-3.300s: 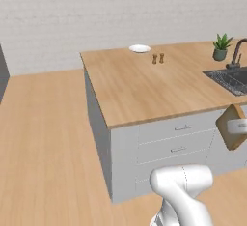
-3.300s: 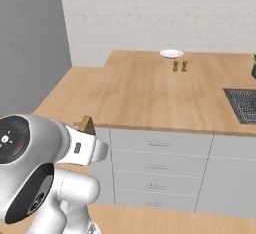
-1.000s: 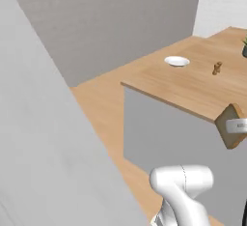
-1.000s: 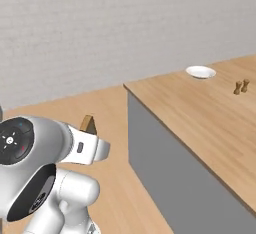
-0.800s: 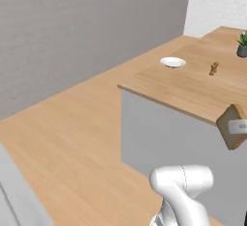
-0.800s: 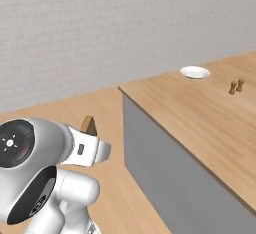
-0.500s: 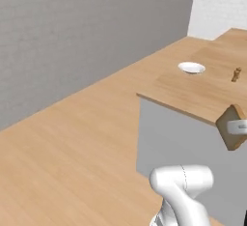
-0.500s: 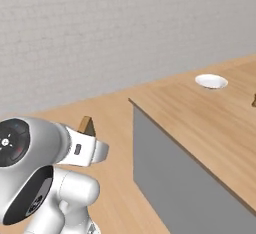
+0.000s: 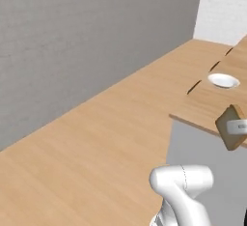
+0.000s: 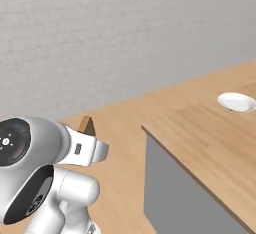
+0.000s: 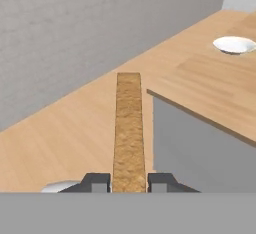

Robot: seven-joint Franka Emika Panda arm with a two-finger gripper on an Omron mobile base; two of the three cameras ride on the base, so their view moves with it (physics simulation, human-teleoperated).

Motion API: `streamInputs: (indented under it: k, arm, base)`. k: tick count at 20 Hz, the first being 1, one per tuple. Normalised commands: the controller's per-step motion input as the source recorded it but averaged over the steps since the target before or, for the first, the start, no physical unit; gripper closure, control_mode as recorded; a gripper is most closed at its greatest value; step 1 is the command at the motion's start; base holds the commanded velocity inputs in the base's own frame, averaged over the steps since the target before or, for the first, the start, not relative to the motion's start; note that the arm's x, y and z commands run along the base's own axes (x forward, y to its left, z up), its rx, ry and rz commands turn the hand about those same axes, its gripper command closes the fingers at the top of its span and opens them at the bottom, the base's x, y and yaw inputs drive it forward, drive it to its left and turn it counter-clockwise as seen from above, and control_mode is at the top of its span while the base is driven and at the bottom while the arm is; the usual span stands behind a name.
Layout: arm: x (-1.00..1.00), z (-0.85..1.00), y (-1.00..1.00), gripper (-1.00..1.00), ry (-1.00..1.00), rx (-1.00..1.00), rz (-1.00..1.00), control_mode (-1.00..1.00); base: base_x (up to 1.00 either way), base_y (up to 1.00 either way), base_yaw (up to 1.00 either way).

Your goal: Start the toaster. Once the lever pops up, take the bread to the plate on the dining counter.

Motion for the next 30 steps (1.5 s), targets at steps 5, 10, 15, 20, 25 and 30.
streamInputs:
  k: [5, 10, 15, 20, 25, 30]
  arm:
    - [0.0, 0.0, 0.0, 1.0, 0.0, 0.0, 0.0, 1.0]
    - [0.0, 0.0, 0.0, 1.0, 0.0, 0.0, 0.0, 1.0]
    - [0.0, 0.0, 0.0, 1.0, 0.0, 0.0, 0.0, 1.0]
    - [0.0, 0.0, 0.0, 1.0, 0.0, 0.0, 0.0, 1.0]
    - [0.0, 0.0, 0.0, 1.0, 0.0, 0.0, 0.0, 1.0]
    - [0.0, 0.0, 0.0, 1.0, 0.0, 0.0, 0.0, 1.0]
  base:
    - [1.0, 0.54, -0.23]
    - [1.0, 0.92, -0.43]
    - [1.0, 0.9, -0.65]
    - [0.89, 0.83, -0.72]
    - [0.87, 0.82, -0.73]
    - [0.94, 0.85, -0.7]
